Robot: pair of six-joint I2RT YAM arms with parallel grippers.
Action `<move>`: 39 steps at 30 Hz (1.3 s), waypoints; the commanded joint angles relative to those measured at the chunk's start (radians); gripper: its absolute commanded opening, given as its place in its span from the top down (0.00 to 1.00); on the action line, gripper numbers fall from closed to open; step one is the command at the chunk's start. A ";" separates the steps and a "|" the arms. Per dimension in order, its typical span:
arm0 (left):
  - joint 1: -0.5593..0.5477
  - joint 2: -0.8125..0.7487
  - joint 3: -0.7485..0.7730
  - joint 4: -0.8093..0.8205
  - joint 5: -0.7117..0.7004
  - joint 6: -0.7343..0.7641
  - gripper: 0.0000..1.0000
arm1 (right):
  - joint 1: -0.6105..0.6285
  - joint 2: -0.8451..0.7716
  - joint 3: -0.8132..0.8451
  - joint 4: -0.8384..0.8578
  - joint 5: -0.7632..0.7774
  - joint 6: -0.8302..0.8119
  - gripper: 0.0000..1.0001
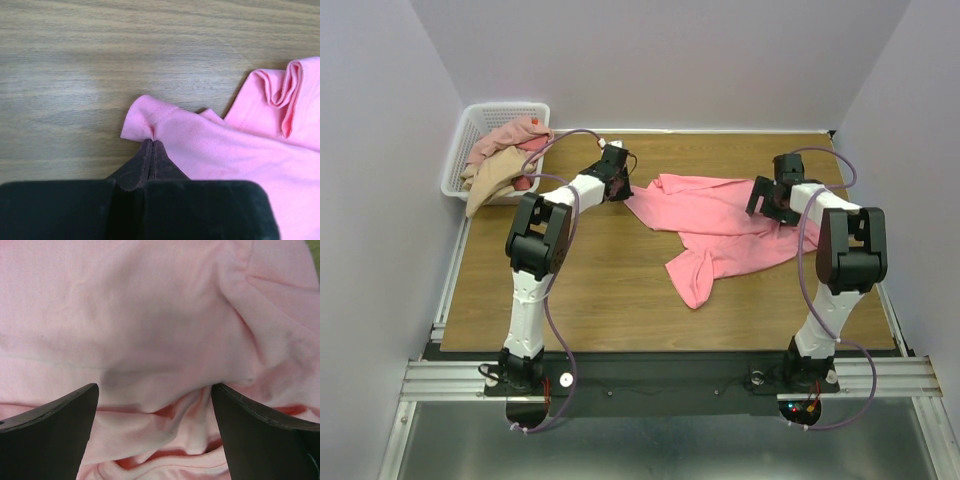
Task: Fold and stack the t-shirts
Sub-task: Flatten the tshirt out
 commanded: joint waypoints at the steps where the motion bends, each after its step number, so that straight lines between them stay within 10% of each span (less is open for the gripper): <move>1: -0.001 0.015 0.031 -0.081 -0.030 0.033 1.00 | 0.007 -0.107 0.014 -0.015 0.032 -0.043 0.00; 8: -0.002 -0.220 -0.222 0.002 -0.112 -0.033 1.00 | 0.193 -0.363 -0.070 -0.076 0.120 -0.040 0.00; 20: -0.048 -0.818 -0.882 0.071 -0.169 -0.280 1.00 | 1.032 -0.517 -0.292 -0.220 0.257 0.402 0.00; 32: -0.065 -1.093 -0.989 -0.013 -0.206 -0.349 1.00 | 1.066 -0.554 -0.456 -0.388 0.346 0.769 0.04; 39: -0.065 -1.099 -1.000 -0.013 -0.203 -0.360 1.00 | 1.066 -0.511 -0.481 -0.383 0.361 0.832 0.25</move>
